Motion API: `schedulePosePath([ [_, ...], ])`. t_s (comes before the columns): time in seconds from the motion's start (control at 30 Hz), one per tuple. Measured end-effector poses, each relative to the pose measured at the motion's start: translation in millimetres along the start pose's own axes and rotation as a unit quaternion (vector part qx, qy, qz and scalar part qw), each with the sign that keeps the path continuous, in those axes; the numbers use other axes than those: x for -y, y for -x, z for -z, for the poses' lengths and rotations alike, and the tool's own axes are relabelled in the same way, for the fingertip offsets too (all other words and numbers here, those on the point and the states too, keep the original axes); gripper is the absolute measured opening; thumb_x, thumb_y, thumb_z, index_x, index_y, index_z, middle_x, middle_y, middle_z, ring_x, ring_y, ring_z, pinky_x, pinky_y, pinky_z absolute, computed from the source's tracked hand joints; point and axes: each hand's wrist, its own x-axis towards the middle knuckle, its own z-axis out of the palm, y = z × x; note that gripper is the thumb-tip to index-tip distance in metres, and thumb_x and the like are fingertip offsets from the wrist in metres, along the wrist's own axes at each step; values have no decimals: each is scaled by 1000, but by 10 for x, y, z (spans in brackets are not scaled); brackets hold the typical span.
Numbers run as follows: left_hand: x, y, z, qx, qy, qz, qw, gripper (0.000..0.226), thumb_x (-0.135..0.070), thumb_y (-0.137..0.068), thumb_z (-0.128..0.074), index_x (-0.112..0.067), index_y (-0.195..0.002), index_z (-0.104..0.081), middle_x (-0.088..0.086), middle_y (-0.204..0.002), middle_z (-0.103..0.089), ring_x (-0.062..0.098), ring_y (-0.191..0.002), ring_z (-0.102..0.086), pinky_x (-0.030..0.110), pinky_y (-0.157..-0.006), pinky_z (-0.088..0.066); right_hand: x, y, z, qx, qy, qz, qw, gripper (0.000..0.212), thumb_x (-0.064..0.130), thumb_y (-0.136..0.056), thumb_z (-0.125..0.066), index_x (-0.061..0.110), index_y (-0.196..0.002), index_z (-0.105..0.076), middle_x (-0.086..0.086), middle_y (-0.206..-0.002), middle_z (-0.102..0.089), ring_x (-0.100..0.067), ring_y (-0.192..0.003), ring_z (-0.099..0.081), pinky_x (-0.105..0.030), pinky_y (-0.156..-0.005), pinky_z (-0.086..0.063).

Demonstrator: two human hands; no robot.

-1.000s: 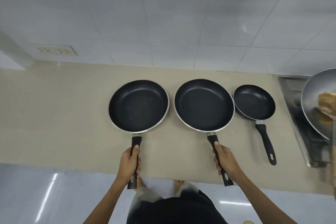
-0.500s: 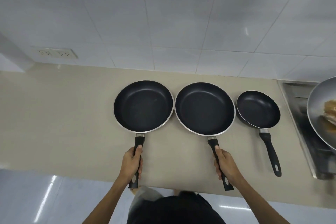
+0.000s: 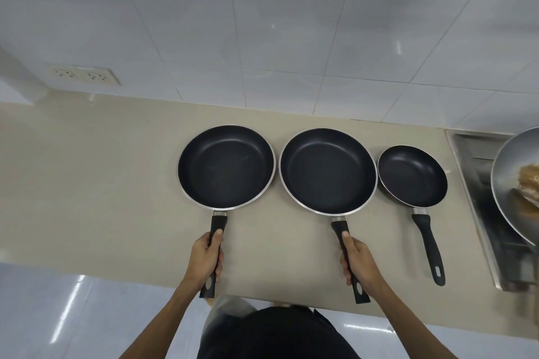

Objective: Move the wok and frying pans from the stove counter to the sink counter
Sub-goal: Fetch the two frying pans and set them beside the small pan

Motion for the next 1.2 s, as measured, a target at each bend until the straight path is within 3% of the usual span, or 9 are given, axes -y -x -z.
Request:
schedulePosePath([
  [0.5, -40, -40, -134, -3, -24, 2, 1000, 40, -31, -108, -41, 4, -94, -55, 6, -50, -57, 20, -33, -52, 29, -36, -48, -13, -52, 20, 25, 13, -20, 999, 58, 51, -107, -36, 2, -88, -58, -4, -48, -58, -20, -34, -52, -30, -36, -49],
  [0.77, -58, -35, -152, -3, -37, 7, 999, 41, -31, -108, -40, 4, -93, -55, 14, -57, -58, 24, -41, -54, 33, -45, -52, 36, -51, 51, 40, 10, -38, 998, 54, 50, -108, -35, 5, -88, -56, -8, -49, -59, -23, -34, -53, -31, -38, -51],
  [0.9, -70, -36, -160, -5, -50, 14, 999, 42, -32, -108, -40, 5, -99, -58, 16, -64, -60, 26, -51, -57, 38, -57, -54, 58, -49, 73, 44, 1, -50, 998, 52, 51, -108, -36, 6, -92, -55, -6, -49, -60, -21, -35, -54, -31, -38, -51],
  [1.07, -77, -48, -161, -1, -48, 28, 998, 42, -37, -108, -39, 2, -101, -56, 13, -58, -60, 22, -39, -55, 31, -39, -50, 79, -34, 73, 43, -19, -59, 997, 53, 53, -107, -37, 5, -93, -56, -5, -49, -60, -22, -35, -54, -30, -38, -49],
  [1.2, -93, -26, -168, 2, -65, 39, 997, 41, -45, -103, -47, -4, -106, -50, 15, -73, -66, 21, -40, -59, 31, -37, -51, 43, -53, 101, 47, -23, -54, 997, 56, 56, -105, -38, 5, -99, -58, -7, -52, -63, -23, -37, -57, -30, -38, -50],
])
